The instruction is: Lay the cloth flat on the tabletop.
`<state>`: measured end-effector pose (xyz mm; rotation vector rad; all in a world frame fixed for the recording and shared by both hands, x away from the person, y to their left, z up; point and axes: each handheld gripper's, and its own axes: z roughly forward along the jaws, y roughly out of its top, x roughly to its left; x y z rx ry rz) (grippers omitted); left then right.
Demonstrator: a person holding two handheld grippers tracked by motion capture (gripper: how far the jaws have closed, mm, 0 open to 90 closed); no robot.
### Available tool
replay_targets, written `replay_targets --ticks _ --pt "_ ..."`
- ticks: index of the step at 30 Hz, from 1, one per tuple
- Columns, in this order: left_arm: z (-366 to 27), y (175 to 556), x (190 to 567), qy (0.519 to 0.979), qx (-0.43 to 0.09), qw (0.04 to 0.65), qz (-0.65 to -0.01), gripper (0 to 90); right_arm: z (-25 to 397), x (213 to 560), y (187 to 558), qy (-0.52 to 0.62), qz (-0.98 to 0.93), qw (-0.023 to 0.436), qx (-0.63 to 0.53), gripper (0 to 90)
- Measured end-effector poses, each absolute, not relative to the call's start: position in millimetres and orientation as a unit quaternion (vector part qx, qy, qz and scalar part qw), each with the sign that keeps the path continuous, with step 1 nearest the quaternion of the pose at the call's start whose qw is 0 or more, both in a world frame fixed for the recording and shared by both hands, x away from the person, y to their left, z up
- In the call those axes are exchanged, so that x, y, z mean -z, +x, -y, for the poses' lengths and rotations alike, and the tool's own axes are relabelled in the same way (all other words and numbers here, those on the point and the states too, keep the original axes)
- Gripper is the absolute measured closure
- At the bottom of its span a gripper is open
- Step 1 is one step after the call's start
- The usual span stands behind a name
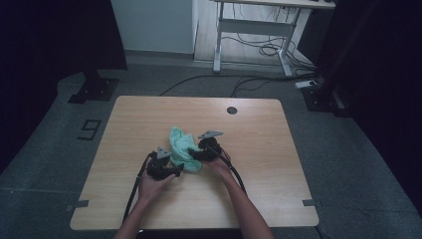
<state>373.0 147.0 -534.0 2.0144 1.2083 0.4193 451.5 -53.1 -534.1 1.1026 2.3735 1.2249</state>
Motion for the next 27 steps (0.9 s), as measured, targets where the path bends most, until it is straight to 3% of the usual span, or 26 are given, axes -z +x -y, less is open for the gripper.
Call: replay_targets --ticks 1,3,4,10,18,27 --pt "-146 374 535 0.785 -0.163 0.369 -0.471 32.5 52 537 452 0.370 -0.823 0.120 -0.414 58.0" --pt "-146 375 536 0.785 -0.163 0.369 -0.470 33.2 51 538 451 0.367 -0.826 0.116 -0.412 60.8" --pt "-146 376 537 0.784 -0.164 0.369 -0.471 35.7 51 539 450 0.360 -0.831 0.117 -0.407 68.3" --pt "-142 379 541 0.790 -0.164 0.363 -0.466 48.1 53 537 447 0.346 -0.836 0.122 -0.408 80.0" --pt "-140 379 542 0.796 -0.160 0.364 -0.456 74.6 55 533 442 0.334 -0.836 0.130 -0.415 84.2" --pt "-143 370 521 0.794 -0.174 0.389 -0.434 79.3 72 522 432 0.339 -0.817 0.149 -0.443 84.8"
